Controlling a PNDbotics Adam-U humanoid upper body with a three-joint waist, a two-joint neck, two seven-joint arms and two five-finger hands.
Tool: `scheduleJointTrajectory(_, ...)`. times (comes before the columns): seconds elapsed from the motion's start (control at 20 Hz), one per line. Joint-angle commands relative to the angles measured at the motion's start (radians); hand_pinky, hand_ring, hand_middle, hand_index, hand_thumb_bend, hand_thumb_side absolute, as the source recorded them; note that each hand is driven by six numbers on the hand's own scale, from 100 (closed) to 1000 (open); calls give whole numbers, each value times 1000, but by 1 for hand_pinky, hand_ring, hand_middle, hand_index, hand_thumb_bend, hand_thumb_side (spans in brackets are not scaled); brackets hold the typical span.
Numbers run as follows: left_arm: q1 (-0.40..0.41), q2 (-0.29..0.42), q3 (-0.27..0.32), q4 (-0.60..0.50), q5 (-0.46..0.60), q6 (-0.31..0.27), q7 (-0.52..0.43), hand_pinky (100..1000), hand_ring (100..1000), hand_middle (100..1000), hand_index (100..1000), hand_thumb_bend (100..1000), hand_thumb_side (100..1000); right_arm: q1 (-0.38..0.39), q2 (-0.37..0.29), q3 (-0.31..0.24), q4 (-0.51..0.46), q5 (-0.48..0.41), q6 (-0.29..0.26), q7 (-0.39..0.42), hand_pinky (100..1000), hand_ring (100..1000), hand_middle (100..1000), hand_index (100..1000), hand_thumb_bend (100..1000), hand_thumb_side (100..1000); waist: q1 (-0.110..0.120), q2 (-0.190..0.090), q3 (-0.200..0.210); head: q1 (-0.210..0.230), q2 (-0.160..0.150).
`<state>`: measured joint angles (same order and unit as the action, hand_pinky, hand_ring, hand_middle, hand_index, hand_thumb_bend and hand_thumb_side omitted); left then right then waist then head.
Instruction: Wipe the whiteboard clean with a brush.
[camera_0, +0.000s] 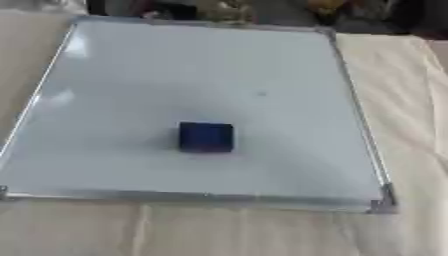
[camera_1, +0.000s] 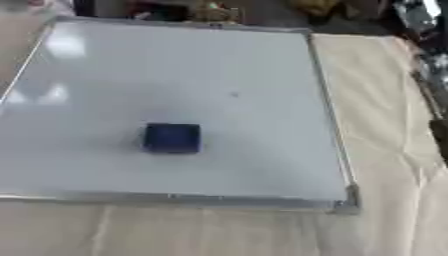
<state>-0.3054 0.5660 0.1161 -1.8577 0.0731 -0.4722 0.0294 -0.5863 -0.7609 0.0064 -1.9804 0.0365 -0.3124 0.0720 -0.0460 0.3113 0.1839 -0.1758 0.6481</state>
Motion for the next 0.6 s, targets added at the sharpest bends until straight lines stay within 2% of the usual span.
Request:
scheduleJointTrajectory(0.05,-1,9,14,-20,9,10,-3,665,604,562,415,398,812,-48,-27,37,-20,59,5,59,730,748,593,100,601,843,2,-23,2,-7,-8)
scheduleJointTrajectory(0.25,0,-8,15,-20,14,23,-12,664,603,560,413,395,816,-115,18,97,3,96,11,126,734,756,603,100,606,844,1,-27,7,-14,-17)
scheduleJointTrajectory(0.6,-4,-76,28,-35,37,75,-23,663,604,559,413,394,818,-206,114,185,96,233,-35,266,746,773,622,100,635,821,-4,-28,15,-19,-30)
